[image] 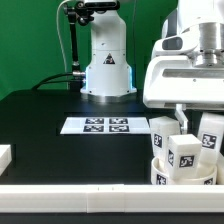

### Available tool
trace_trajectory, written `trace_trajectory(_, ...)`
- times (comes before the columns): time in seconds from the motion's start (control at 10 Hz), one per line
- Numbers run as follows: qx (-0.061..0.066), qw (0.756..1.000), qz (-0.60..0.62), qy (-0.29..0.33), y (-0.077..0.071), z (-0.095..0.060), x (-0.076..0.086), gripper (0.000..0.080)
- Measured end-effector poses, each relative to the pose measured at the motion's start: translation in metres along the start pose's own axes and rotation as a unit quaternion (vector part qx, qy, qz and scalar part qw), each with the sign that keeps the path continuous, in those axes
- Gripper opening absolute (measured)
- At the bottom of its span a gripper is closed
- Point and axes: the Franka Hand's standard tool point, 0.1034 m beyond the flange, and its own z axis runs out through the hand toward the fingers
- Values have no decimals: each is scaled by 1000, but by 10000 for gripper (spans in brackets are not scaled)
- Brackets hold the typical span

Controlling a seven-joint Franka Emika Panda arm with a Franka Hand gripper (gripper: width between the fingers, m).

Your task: Assemble stool

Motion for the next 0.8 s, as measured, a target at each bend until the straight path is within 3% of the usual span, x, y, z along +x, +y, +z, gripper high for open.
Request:
trace_trajectory(0.4, -1, 1000, -2, -4, 9, -3, 9, 645)
trace_trajectory(0.8, 17, 998, 33, -59, 32, -27, 46, 649)
